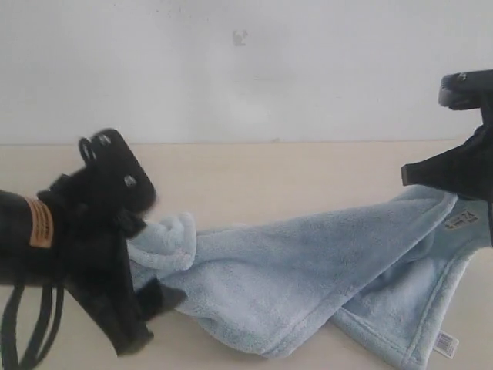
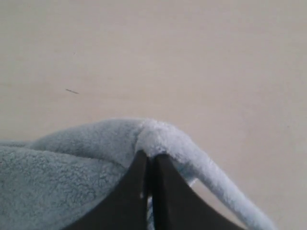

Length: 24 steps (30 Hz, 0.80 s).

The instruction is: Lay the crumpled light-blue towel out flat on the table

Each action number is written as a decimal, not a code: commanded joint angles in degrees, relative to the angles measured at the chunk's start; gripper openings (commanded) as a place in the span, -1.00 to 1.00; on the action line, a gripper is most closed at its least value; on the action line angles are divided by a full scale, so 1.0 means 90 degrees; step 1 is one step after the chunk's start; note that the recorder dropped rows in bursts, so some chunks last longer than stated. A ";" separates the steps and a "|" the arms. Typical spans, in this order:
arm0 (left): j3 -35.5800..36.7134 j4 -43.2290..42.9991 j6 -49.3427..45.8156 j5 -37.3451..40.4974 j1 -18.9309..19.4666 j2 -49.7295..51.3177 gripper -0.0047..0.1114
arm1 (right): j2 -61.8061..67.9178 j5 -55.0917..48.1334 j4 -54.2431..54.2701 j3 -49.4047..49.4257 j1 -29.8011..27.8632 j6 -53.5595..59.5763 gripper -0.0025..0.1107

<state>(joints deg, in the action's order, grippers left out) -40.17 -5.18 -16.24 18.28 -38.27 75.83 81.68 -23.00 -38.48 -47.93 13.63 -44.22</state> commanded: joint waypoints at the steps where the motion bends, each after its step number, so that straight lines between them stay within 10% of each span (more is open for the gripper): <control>1: 0.0297 0.2321 -0.2827 -0.0497 -0.0848 0.0134 0.51 | 0.0419 0.0270 0.0200 -0.0013 -0.0051 -0.0048 -0.96; 12: 0.0344 0.3208 -0.3629 -0.2878 -0.1525 0.1774 0.51 | 0.0463 0.0366 0.0547 -0.0013 -0.0051 -0.0035 -0.96; 24: -0.0490 0.3193 -0.3472 -0.2513 -0.1525 0.3052 0.49 | 0.0463 0.0539 0.0763 -0.0013 -0.0051 -0.0076 -0.96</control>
<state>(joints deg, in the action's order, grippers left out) -42.45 22.72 -49.26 -4.32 -51.79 102.08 86.01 -18.70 -32.78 -47.93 13.63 -44.82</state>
